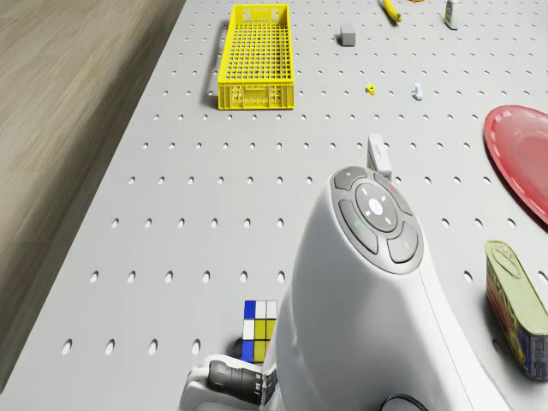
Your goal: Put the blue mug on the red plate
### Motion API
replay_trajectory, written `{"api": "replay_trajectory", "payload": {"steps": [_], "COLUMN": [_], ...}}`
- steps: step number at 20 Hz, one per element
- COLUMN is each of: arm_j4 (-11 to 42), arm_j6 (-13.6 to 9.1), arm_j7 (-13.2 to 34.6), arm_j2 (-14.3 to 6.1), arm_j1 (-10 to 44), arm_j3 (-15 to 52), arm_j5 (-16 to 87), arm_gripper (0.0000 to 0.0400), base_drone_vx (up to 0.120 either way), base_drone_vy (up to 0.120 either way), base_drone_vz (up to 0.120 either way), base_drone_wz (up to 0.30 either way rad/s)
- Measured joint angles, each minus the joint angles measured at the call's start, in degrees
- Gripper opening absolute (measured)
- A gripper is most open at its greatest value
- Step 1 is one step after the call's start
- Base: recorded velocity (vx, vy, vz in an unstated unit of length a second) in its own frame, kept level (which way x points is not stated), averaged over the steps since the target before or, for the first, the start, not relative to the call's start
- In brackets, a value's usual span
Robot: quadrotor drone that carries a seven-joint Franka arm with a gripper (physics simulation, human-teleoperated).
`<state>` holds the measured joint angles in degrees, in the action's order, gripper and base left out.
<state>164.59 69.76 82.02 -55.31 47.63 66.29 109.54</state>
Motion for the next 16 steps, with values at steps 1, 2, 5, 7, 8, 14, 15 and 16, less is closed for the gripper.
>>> {"api": "replay_trajectory", "payload": {"steps": [1, 2, 5, 7, 8, 14, 15, 16], "arm_j4": [0.36, 0.63, 1.10, 1.24, 1.28, 1.33, 1.31, 1.30], "arm_j6": [-0.76, -1.39, -2.57, -2.91, -2.98, -2.50, -2.32, -2.13], "arm_j7": [1.14, 2.13, 4.39, 5.46, 5.90, 7.69, 7.90, 8.09], "arm_j2": [-0.59, -1.15, -2.65, -3.53, -3.94, -6.14, -6.48, -6.81], "arm_j1": [1.74, 3.26, 6.69, 8.27, 8.91, 11.36, 11.63, 11.86], "arm_j3": [0.85, 1.58, 3.24, 4.02, 4.35, 5.74, 5.91, 6.07], "arm_j5": [1.07, 1.91, 3.43, 3.88, 4.00, 3.88, 3.78, 3.66], "arm_gripper": [0.0400, 0.0400, 0.0400, 0.0400, 0.0400, 0.0400, 0.0400, 0.0400], "base_drone_vx": [-0.120, -0.120, -0.120, -0.120, -0.120, -0.047, 0.000, 0.000], "base_drone_vy": [0.000, 0.000, 0.000, 0.000, 0.000, 0.000, 0.000, 0.000], "base_drone_vz": [-0.120, -0.120, -0.120, -0.120, -0.120, -0.120, -0.120, -0.120], "base_drone_wz": [0.000, 0.000, 0.000, 0.000, 0.000, 0.000, 0.000, 0.000]}}
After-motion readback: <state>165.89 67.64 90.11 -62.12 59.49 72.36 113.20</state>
